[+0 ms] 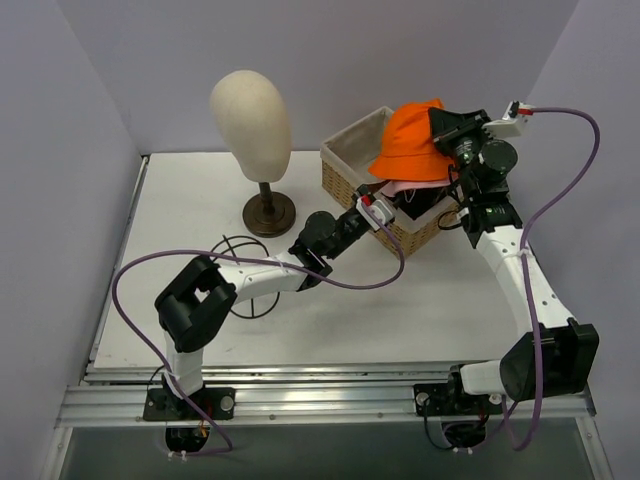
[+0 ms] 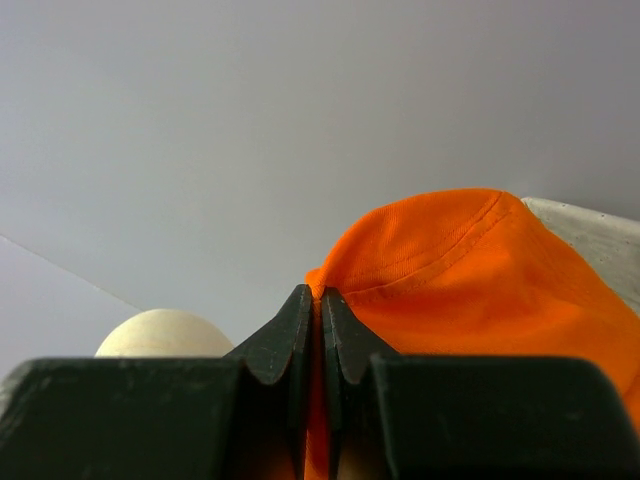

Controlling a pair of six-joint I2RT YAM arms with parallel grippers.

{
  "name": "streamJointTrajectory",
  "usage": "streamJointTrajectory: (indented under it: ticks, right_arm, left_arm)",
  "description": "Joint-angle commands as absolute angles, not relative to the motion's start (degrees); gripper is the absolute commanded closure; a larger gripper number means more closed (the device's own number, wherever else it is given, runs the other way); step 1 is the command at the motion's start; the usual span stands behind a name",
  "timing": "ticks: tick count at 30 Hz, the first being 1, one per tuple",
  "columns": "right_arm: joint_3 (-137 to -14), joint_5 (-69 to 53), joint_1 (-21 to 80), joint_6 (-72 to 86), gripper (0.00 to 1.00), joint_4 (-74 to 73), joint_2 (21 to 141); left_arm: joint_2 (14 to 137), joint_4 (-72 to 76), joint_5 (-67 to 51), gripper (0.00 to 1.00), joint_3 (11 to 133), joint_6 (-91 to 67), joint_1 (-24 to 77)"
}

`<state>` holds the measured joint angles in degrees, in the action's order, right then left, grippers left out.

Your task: Stack the hats

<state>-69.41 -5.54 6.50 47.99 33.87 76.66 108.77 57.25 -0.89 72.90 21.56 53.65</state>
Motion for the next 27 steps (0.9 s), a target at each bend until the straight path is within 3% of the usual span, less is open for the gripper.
streamJointTrajectory:
  ticks: [1, 5, 8, 12, 13, 27]
  right_arm:
    - [-69.44, -4.92, 7.38, 48.34, 1.0, 41.22, 72.95]
    - [-68.91, -5.1, 7.82, 48.34, 1.0, 41.66, 72.77]
    - [-68.9, -4.4, 7.82, 47.64, 1.0, 41.92, 73.39]
    - [-71.62, -2.9, 7.47, 46.23, 1.0, 42.1, 76.63]
    - [-72.67, -1.6, 7.47, 45.97, 1.0, 41.58, 78.73]
    - [-93.16, -3.87, 6.06, 45.62, 1.0, 38.68, 97.2]
  left_arm:
    - [108.98, 61.26, -0.53, 0.47, 76.2, 21.18, 53.79]
    - [109.42, 62.4, 0.78, 0.48, 76.46, 21.01, 53.79]
    - [109.69, 62.06, 2.19, 0.59, 76.73, 21.27, 53.79]
    - [110.48, 61.61, 5.35, 0.86, 77.61, 23.28, 53.7]
    - [111.35, 61.96, 5.62, 0.97, 77.61, 23.99, 53.61]
    - [113.65, 64.42, 6.94, 0.98, 76.82, 27.07, 52.21]
